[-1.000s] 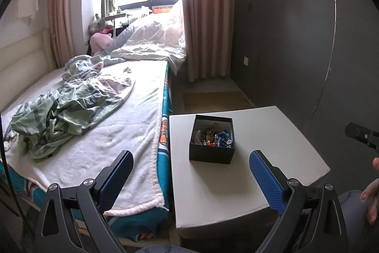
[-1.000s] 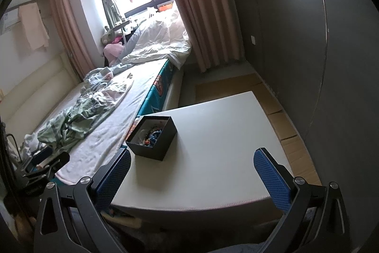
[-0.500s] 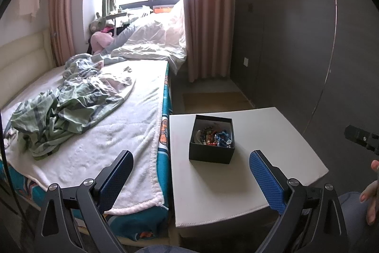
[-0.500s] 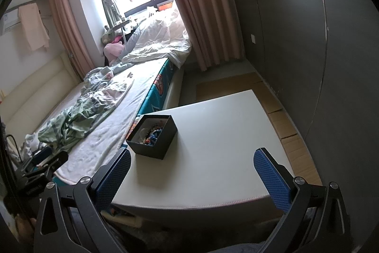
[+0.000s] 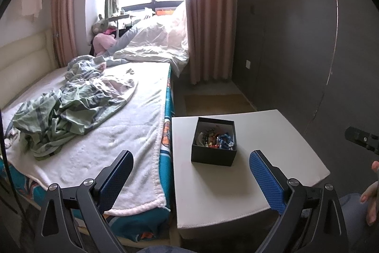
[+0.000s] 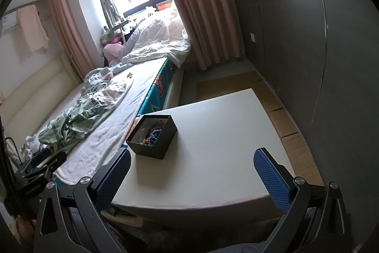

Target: Organize jewelry

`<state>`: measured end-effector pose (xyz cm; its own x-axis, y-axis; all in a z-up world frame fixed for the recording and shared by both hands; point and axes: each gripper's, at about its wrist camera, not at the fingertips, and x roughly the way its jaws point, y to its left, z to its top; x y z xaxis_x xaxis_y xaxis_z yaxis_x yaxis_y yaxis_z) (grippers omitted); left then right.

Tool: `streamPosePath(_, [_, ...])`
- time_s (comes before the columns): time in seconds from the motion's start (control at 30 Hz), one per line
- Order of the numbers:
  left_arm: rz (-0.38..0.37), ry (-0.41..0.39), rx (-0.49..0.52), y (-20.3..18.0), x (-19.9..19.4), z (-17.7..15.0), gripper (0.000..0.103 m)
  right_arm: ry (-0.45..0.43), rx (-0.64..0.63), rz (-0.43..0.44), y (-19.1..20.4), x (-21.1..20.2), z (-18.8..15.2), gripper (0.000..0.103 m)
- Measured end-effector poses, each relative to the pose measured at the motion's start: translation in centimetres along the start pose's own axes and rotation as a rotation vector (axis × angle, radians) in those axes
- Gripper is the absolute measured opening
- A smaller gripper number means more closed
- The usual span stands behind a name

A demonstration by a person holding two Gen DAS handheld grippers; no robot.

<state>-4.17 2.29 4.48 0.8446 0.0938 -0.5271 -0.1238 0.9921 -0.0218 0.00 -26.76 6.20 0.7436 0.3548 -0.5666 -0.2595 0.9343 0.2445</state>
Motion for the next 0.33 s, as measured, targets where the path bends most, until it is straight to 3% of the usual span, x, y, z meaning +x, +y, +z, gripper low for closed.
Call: streamPosePath(0.33, [-0.004,0.006,-0.002,-0.14,0.33,0.0,0.098,0.01,0.004,-0.011,-0.12,0.41,0.21,0.103])
